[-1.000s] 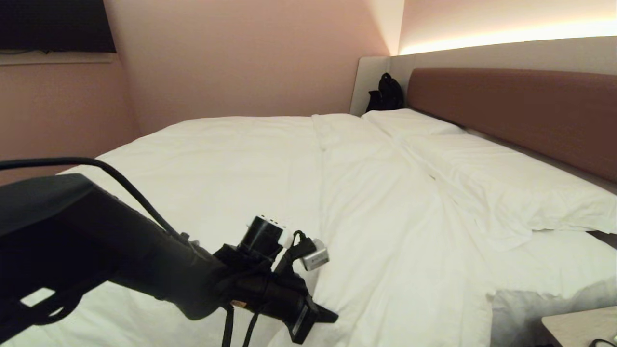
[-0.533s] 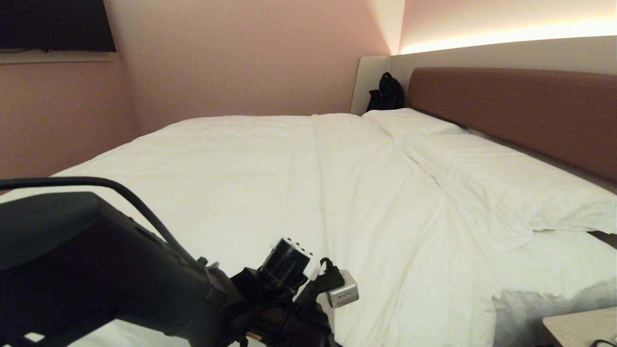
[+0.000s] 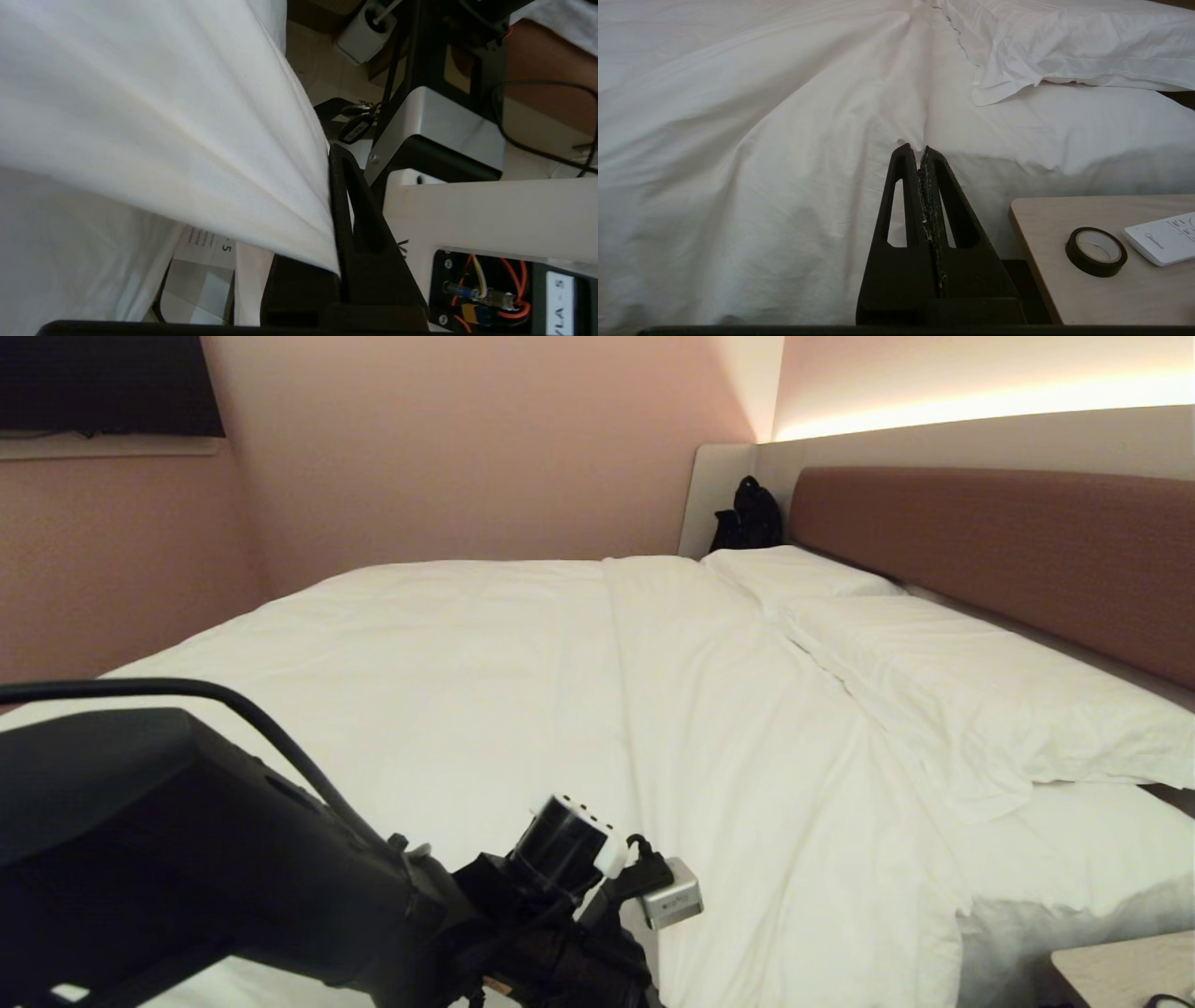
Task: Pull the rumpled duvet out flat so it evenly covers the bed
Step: Flatten the corners of the folded blanket
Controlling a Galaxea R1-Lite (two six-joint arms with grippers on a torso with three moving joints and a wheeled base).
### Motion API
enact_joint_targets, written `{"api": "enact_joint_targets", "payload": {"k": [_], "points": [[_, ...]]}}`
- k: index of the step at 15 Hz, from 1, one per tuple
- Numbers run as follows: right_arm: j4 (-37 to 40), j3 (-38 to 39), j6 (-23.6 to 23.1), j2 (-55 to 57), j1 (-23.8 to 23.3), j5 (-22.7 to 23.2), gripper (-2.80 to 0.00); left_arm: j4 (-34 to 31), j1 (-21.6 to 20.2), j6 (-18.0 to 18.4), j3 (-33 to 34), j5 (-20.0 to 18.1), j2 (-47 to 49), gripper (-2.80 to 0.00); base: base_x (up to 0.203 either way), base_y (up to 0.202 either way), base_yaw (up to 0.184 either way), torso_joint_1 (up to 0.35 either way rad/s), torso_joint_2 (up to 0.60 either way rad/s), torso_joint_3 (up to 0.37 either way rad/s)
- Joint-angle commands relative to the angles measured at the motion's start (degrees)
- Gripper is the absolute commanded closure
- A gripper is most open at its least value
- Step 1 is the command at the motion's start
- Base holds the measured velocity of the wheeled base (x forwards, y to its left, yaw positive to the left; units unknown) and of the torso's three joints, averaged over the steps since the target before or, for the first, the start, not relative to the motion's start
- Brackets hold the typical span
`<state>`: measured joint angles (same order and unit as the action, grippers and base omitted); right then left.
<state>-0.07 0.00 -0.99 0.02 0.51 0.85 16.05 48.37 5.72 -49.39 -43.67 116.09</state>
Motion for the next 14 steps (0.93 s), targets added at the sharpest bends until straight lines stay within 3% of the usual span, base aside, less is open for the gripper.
{"api": "enact_joint_targets", "payload": {"k": [1, 7, 10, 12, 14], "points": [[-0.01, 0.00, -0.07, 0.06, 0.02, 0.03, 0.00, 0.12, -0.53, 0.17, 0.53, -0.10, 1.57, 0.00, 0.000, 0.000, 0.000, 0.000, 0.00, 0.000], [-0.01, 0.00, -0.02, 0.06, 0.02, 0.03, 0.00, 0.12, -1.79, -0.11, 1.06, 0.20, 2.37, 0.00, 0.000, 0.000, 0.000, 0.000, 0.00, 0.000], [-0.01, 0.00, 0.00, 0.06, 0.02, 0.03, 0.00, 0.21, -2.70, -0.02, 1.22, 6.39, 3.72, 0.00, 0.000, 0.000, 0.000, 0.000, 0.00, 0.000], [-0.01, 0.00, -0.07, 0.06, 0.02, 0.03, 0.00, 0.21, -4.39, -0.33, 1.95, 12.79, 4.29, 0.00, 0.000, 0.000, 0.000, 0.000, 0.00, 0.000], [-0.01, 0.00, -0.07, 0.06, 0.02, 0.03, 0.00, 0.30, -5.66, -1.63, 2.78, 15.55, 3.38, 0.00, 0.000, 0.000, 0.000, 0.000, 0.00, 0.000]]}}
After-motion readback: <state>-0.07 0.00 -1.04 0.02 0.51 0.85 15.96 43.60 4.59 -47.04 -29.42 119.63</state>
